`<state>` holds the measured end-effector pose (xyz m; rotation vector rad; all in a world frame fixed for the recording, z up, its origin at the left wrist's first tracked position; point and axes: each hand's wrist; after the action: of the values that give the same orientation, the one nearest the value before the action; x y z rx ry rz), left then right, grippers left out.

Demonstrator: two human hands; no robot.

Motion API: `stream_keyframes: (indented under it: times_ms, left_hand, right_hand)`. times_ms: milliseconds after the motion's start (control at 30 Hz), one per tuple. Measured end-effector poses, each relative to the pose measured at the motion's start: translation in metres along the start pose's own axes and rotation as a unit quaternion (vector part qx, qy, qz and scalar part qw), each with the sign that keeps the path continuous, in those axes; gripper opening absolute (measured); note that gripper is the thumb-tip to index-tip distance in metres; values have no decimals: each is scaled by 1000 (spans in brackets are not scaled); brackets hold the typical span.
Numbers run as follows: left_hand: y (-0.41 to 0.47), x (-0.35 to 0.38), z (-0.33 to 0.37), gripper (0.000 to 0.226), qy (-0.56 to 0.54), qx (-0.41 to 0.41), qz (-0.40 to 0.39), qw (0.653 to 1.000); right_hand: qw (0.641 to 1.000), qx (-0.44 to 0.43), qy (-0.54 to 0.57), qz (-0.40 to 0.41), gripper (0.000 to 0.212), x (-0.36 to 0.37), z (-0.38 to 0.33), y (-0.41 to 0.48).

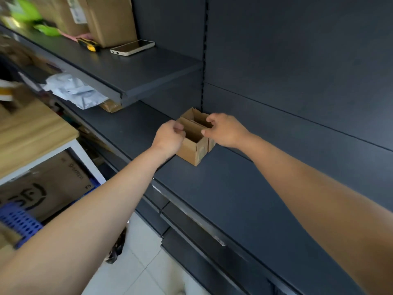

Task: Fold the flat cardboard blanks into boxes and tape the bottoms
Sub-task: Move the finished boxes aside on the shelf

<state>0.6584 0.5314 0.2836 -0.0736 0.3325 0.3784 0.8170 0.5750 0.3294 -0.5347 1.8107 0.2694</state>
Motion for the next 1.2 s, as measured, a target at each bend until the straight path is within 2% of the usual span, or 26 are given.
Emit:
stream_keyframes:
  times_ms: [167, 300, 467, 733, 933, 1200]
  left_hand:
    - [-78, -28, 21, 21, 121, 84, 30, 989]
    - [-141, -67, 32, 32, 224, 101, 83, 966]
    - [-215, -123, 42, 37, 319, 76, 159, 931]
    - [-323, -222, 22, 39, 391, 17, 311, 866]
    - [-388, -306, -7, 43, 416, -16, 376, 828]
    - [-424, -418, -72, 41, 406, -65, 397, 821]
  right_hand:
    - [981, -96, -167, 34, 46, -13, -32, -50]
    - [955, -179, -226, 69, 51, -15, -74, -82]
    - [921, -289, -237, 109, 46, -15, -138, -113]
    - [860, -430, -224, 162, 46, 11, -276, -166]
    - [833, -479, -215, 174, 55, 49, -387, -196]
    - [834, -497, -201, 132, 52, 115, -508, -205]
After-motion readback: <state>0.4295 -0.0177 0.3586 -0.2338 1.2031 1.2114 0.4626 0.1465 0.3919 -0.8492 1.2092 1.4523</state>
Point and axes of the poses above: each hand's wrist, its own y-axis towards the middle knuckle, its own x-axis out of the palm, z = x × y, and after that the axes turned 13 degrees about -y, right-handed
